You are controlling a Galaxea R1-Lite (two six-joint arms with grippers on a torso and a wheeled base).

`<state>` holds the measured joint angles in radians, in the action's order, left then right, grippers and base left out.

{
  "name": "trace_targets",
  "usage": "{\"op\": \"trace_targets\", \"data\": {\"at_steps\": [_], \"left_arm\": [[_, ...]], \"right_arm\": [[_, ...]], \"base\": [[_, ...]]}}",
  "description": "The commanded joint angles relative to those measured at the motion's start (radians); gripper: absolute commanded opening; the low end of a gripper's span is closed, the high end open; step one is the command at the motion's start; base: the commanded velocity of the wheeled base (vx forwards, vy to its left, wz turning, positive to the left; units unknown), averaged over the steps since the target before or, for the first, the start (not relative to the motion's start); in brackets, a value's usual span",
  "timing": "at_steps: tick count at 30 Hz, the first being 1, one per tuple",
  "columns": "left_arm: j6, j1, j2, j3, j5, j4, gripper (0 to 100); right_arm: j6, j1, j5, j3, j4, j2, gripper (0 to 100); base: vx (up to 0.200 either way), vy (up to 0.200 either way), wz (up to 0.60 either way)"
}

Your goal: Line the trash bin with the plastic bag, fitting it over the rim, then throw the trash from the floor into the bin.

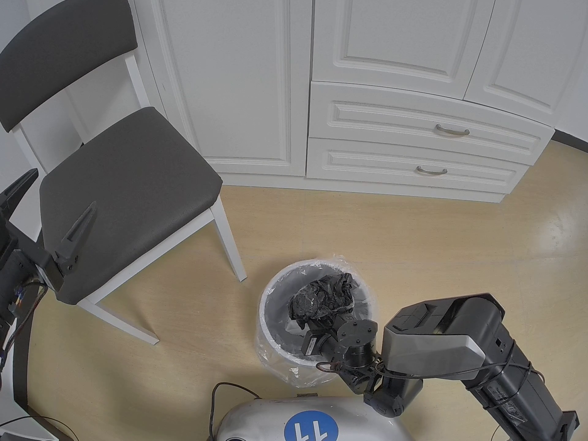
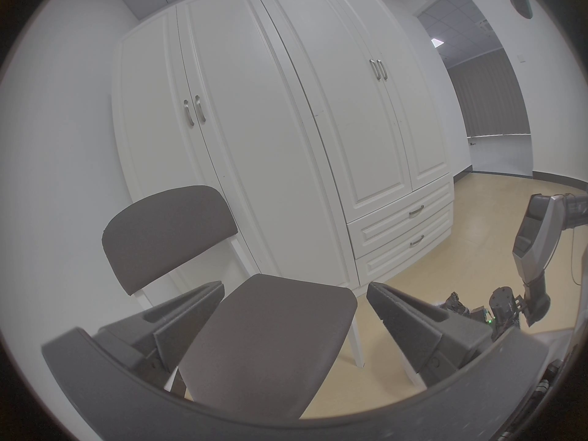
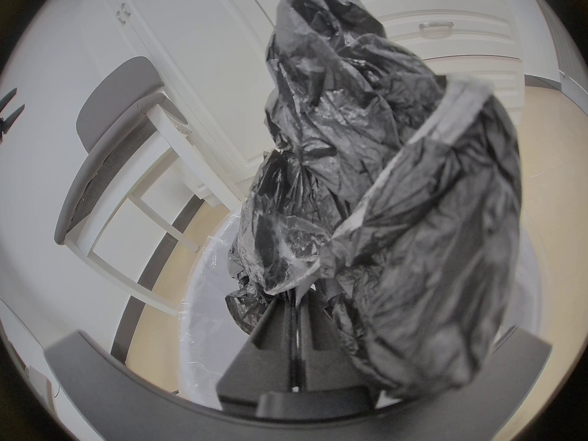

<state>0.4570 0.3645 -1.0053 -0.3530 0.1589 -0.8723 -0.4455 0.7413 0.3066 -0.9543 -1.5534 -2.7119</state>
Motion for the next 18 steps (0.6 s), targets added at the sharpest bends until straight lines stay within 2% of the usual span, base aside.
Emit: {"op": "trace_targets", "data": {"at_steps": [1,8,9,18], "left_arm": [[0.0,-0.001,-0.001,0.0,0.001,0.0,100],[0.0,-0.001,0.001,0.0,0.001,0.0,100],[0.0,-0.001,0.002,0.0,0.001,0.0,100],[0.0,-0.001,0.008,0.0,0.001,0.0,100]], "right_arm": [[0.001,0.001,0.0,-0.003,-0.017,-0.005,0],[0.01,0.004,0.002,-0.003,-0.017,-0.008,0],[0.013,0.006,0.002,-0.001,-0.017,-0.006,100],[0.05,0.026,0.005,0.008,-0.017,0.006,100]], "base": [[0.0,0.0,0.0],[0.0,0.0,0.0],[0.0,0.0,0.0],[0.0,0.0,0.0]]}}
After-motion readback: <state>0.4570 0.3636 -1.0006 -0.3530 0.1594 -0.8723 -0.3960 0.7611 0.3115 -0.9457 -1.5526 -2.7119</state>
